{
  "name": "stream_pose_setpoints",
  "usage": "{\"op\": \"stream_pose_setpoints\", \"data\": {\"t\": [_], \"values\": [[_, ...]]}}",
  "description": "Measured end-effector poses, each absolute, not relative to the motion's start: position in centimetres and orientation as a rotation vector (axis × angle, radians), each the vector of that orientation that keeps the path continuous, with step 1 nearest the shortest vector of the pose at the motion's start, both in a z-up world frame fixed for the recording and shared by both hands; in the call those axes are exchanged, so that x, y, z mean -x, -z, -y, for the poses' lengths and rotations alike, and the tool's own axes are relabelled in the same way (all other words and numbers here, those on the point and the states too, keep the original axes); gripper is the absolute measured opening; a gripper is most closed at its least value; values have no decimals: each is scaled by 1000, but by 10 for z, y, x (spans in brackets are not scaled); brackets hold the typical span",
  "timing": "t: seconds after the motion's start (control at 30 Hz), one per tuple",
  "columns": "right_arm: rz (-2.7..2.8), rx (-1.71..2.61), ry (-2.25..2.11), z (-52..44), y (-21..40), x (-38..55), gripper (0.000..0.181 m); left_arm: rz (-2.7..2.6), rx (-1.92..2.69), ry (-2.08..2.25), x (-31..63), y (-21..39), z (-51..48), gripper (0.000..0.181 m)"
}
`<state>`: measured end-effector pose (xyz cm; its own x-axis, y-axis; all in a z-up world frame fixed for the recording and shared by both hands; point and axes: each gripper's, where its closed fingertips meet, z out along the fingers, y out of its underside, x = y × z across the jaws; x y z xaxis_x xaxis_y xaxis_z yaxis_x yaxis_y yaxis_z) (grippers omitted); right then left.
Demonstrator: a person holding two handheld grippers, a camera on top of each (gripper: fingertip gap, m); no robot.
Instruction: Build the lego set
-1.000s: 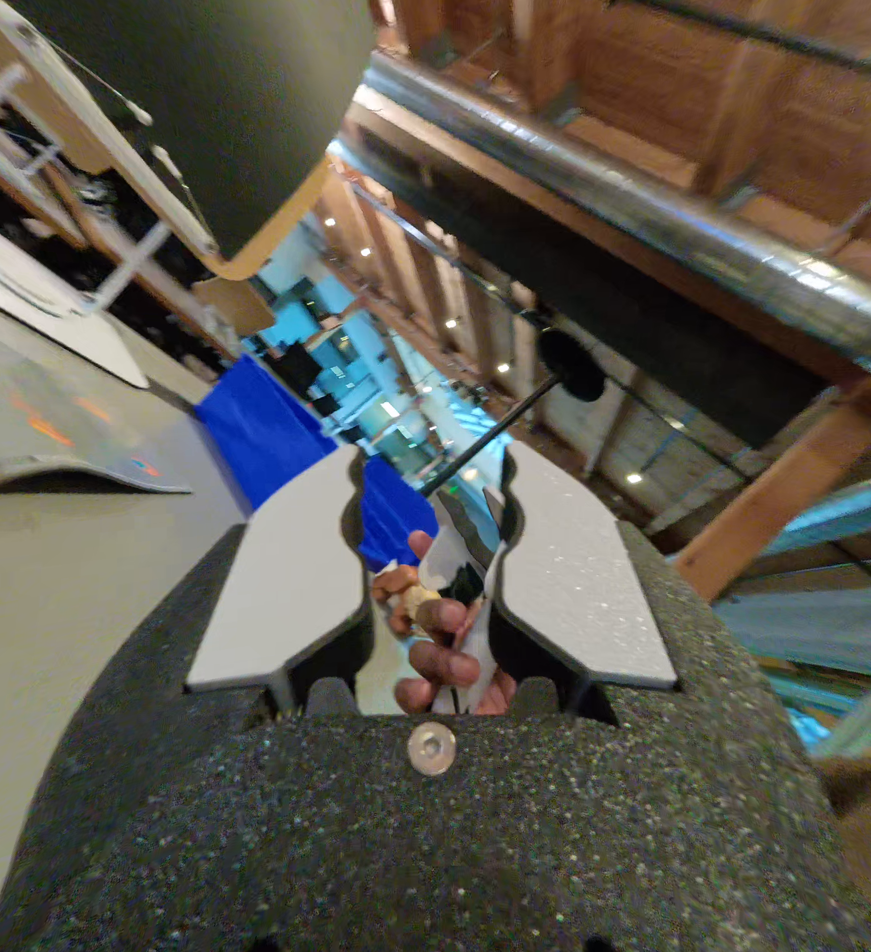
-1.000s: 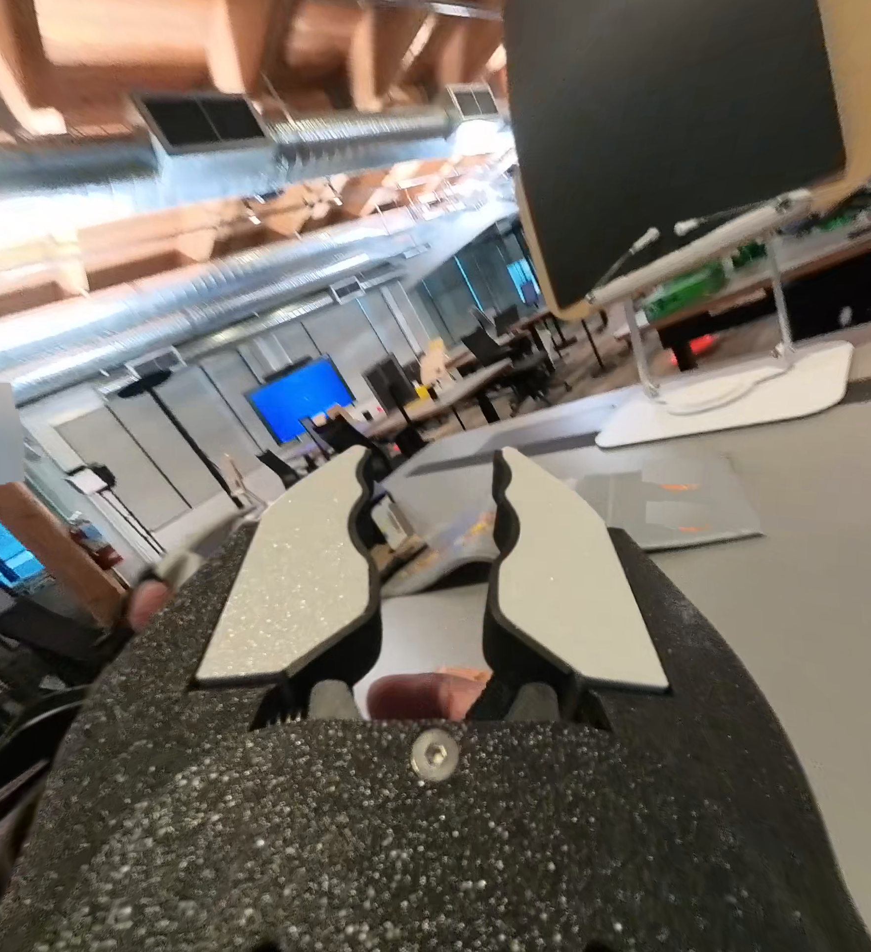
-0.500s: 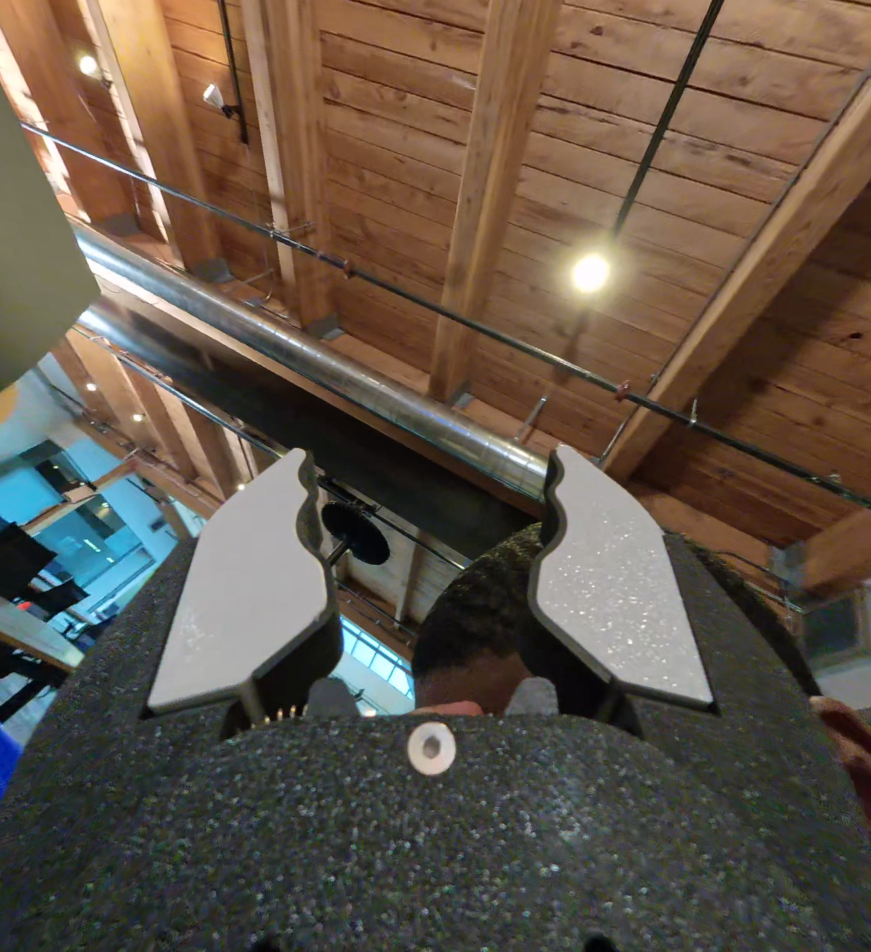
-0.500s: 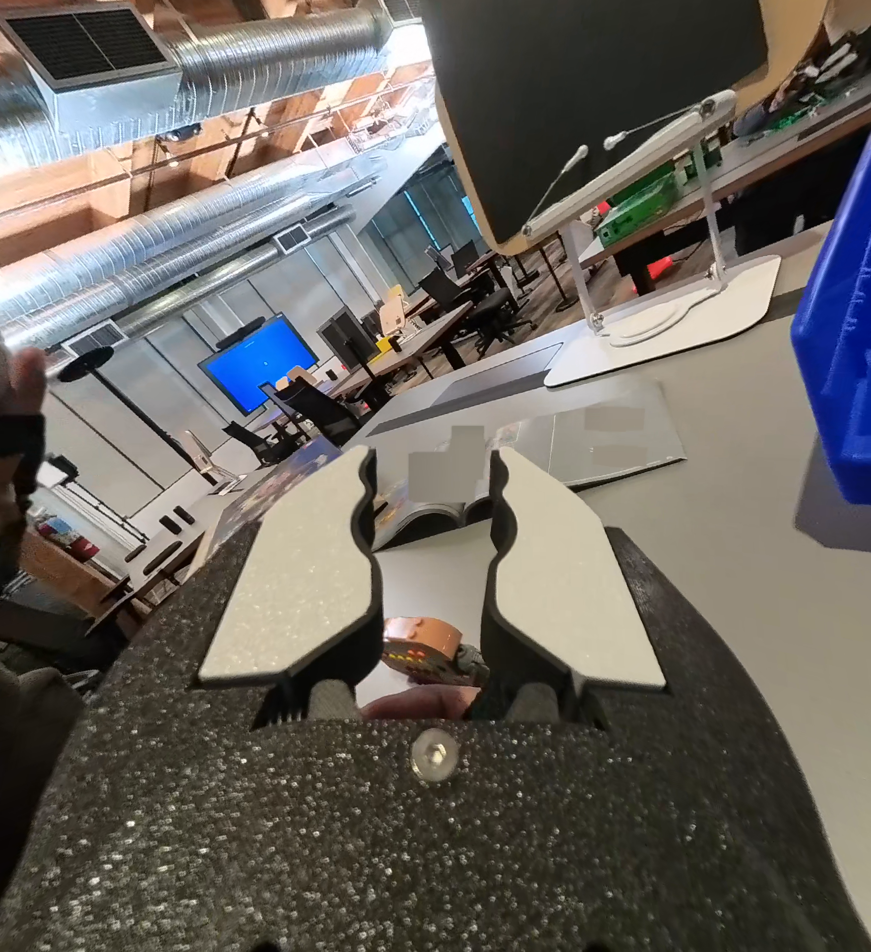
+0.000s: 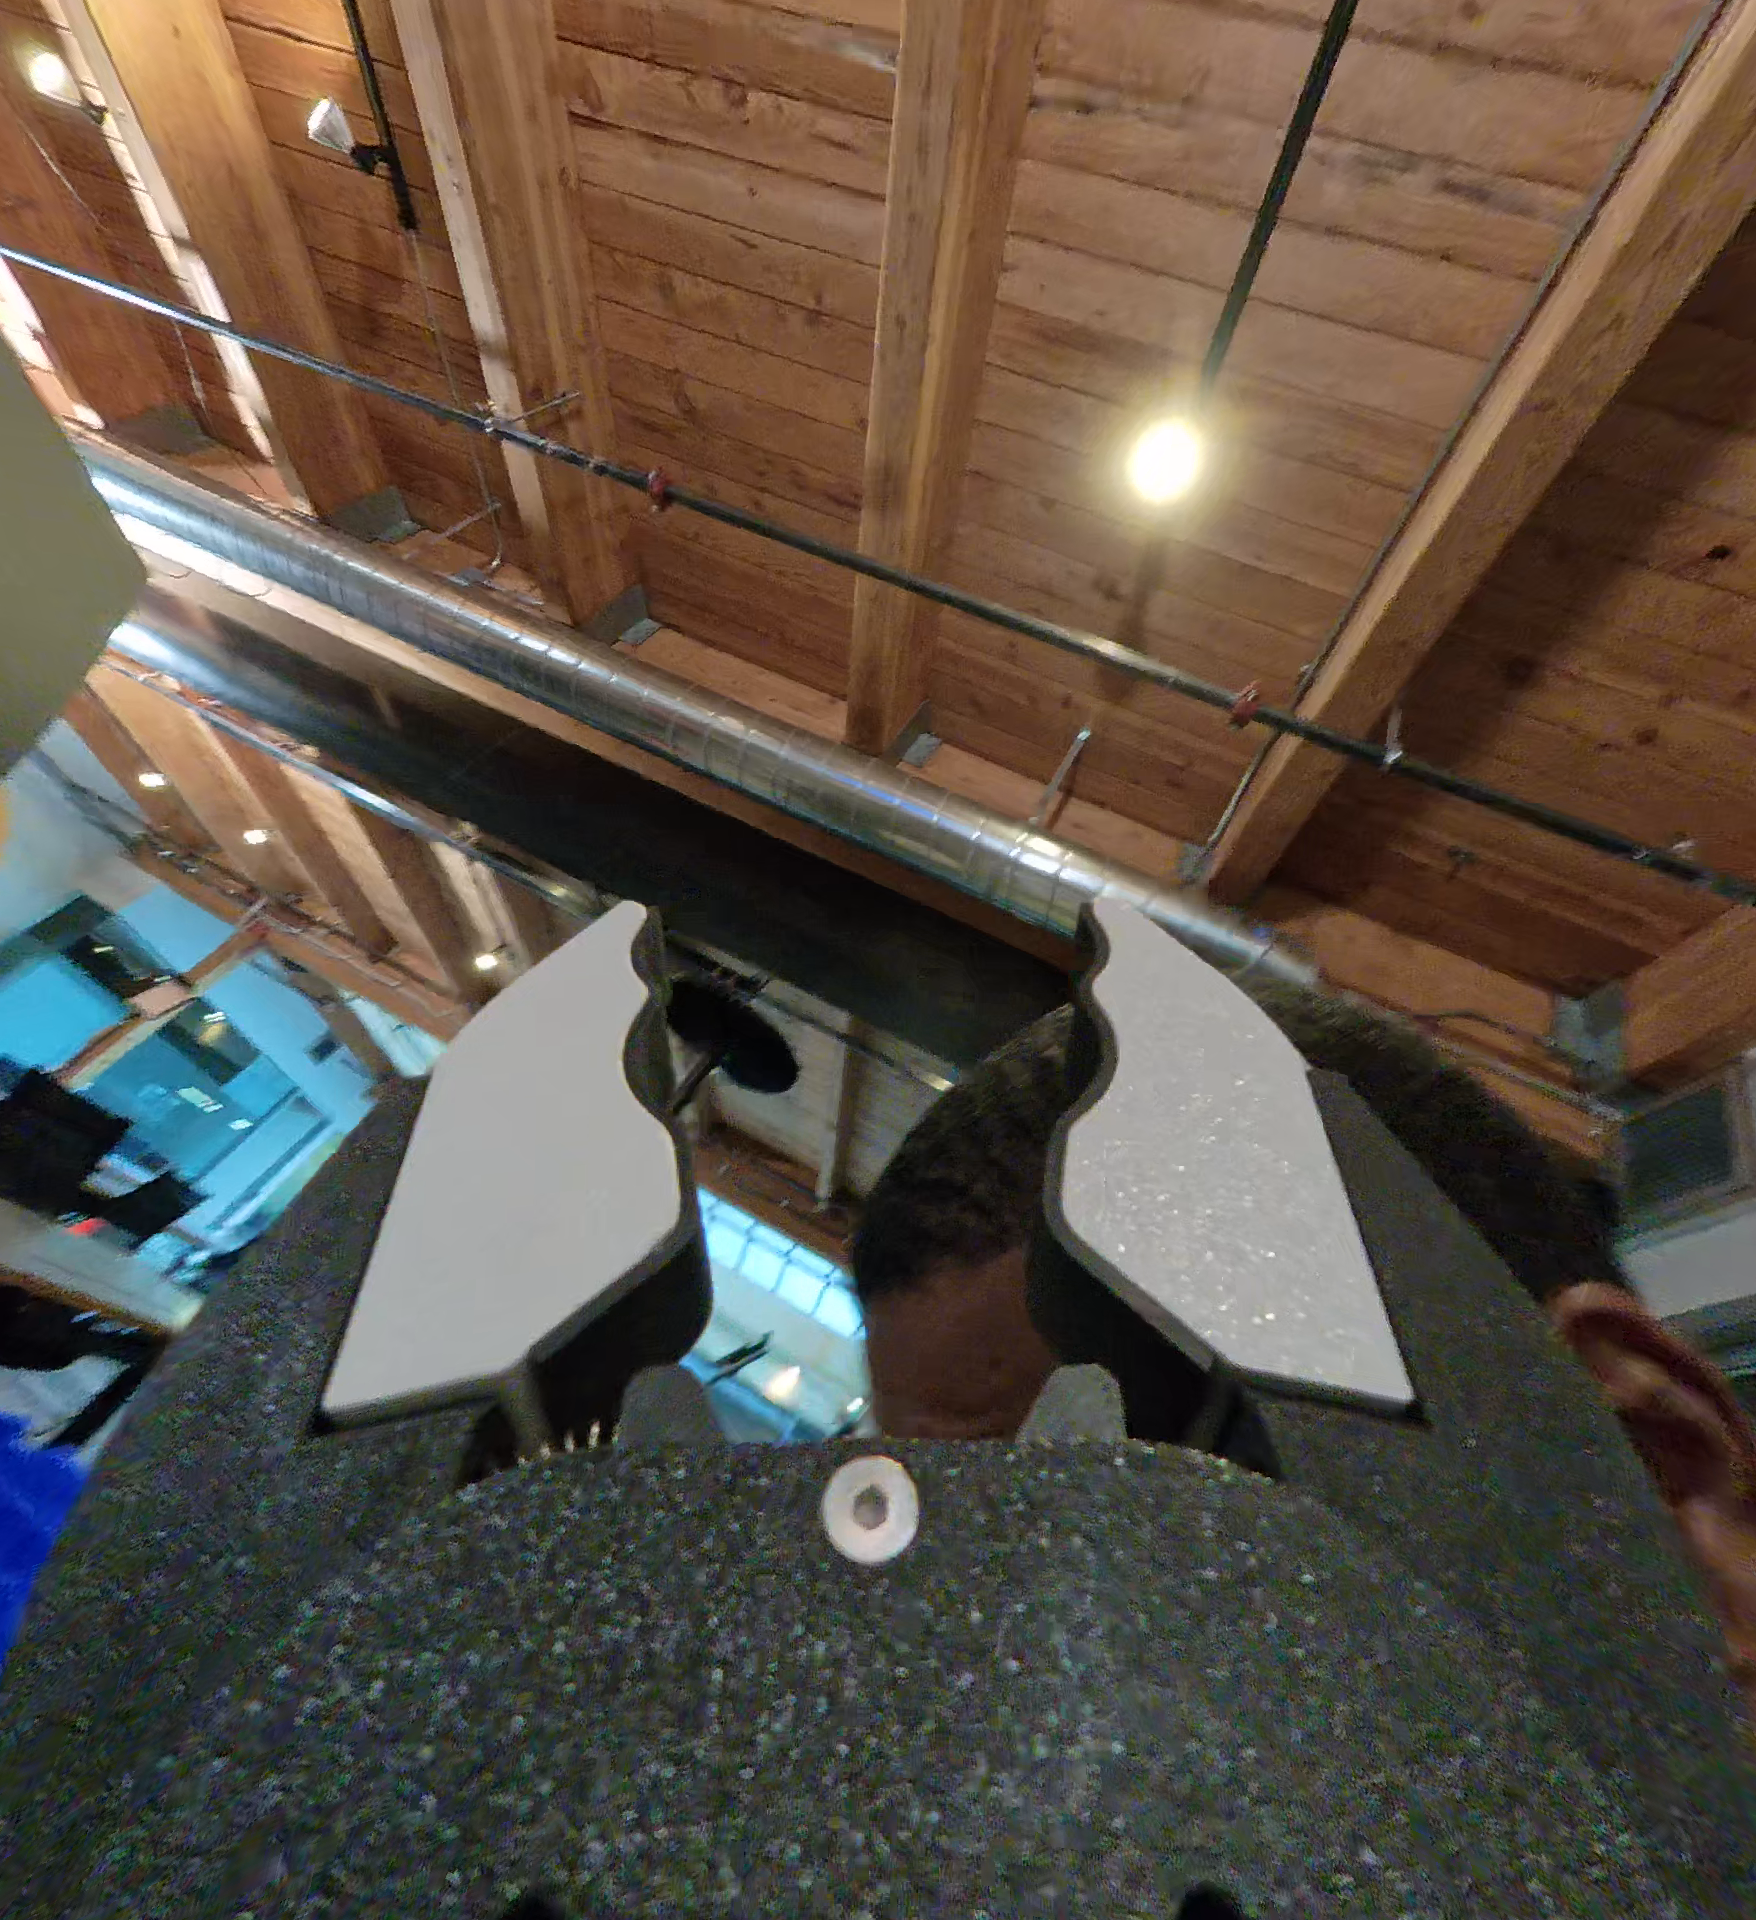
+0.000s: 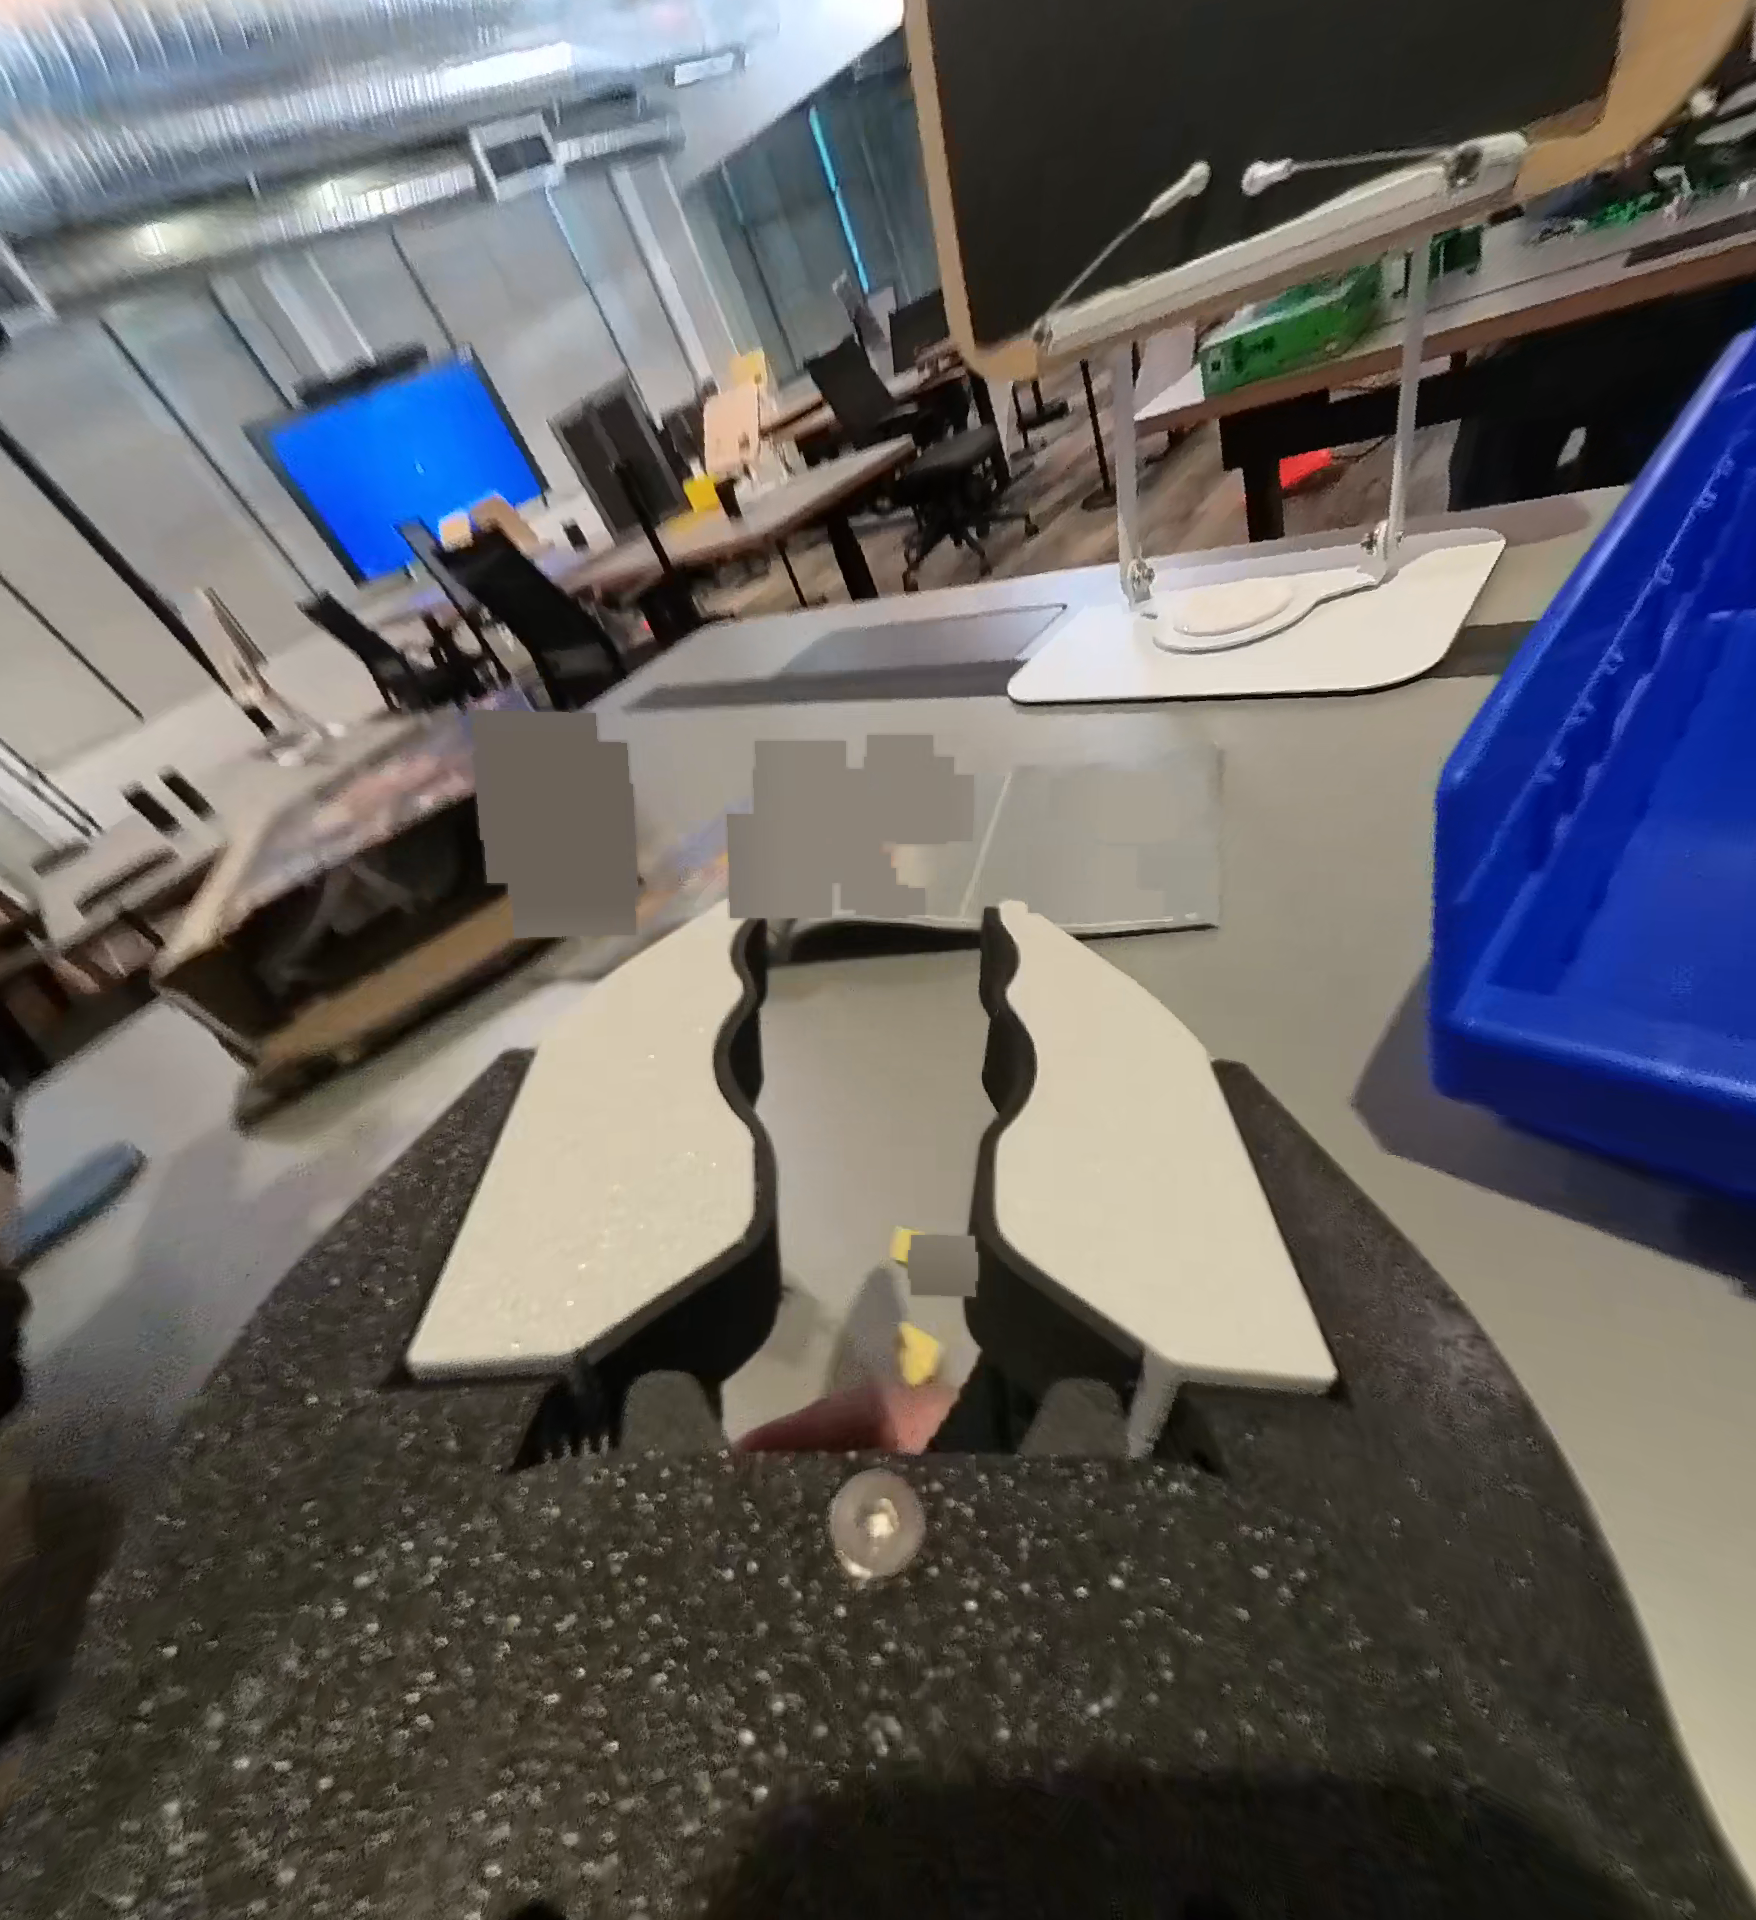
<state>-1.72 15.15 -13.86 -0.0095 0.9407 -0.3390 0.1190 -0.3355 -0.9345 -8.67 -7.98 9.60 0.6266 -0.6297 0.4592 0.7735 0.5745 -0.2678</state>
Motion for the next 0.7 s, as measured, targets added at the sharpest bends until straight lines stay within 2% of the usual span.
{"op": "stream_pose_setpoints", "data": {"t": [0.37,0.7], "values": [[1836,1459,-994,-155,222,18,22,314,1126,666,120,51,-17,71],[2061,1346,-929,-130,230,6,9,186,1431,531,111,126,-29,69]]}}
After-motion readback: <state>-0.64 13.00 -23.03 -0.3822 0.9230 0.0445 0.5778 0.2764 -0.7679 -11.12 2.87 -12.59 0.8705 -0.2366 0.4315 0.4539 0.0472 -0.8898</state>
